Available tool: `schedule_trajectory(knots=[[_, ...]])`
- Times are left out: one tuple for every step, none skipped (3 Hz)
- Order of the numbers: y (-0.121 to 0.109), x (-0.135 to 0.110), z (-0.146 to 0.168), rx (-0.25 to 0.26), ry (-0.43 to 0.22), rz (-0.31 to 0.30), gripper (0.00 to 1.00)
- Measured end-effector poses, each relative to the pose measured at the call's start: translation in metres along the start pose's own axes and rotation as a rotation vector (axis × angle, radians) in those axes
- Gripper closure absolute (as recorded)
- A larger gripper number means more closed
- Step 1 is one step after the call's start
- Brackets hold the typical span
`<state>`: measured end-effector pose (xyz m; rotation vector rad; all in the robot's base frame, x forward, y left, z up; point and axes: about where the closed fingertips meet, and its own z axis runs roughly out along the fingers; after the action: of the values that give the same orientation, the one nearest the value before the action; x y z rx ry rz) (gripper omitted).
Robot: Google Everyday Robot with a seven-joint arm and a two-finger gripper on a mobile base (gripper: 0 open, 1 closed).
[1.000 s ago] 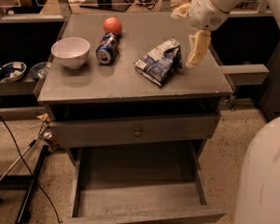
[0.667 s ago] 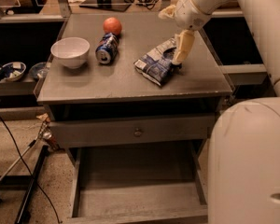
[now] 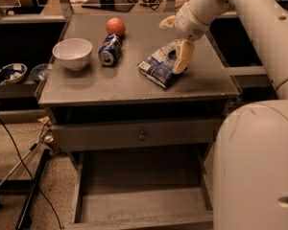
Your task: Place blue chip bag into middle drawer
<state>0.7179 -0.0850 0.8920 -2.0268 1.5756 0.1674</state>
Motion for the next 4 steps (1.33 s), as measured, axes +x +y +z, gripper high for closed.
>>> schedule_trajectory(knots=[[0.0135, 0.0, 0.0219, -0.038, -0.014, 0.008, 0.0], [0.0135, 0.0, 0.022, -0.038, -0.014, 0.008, 0.0], [0.0135, 0.0, 0.0221, -0.038, -0.014, 0.008, 0.26], [0.0135, 0.0, 0.0221, -0.038, -0.014, 0.008, 0.49]])
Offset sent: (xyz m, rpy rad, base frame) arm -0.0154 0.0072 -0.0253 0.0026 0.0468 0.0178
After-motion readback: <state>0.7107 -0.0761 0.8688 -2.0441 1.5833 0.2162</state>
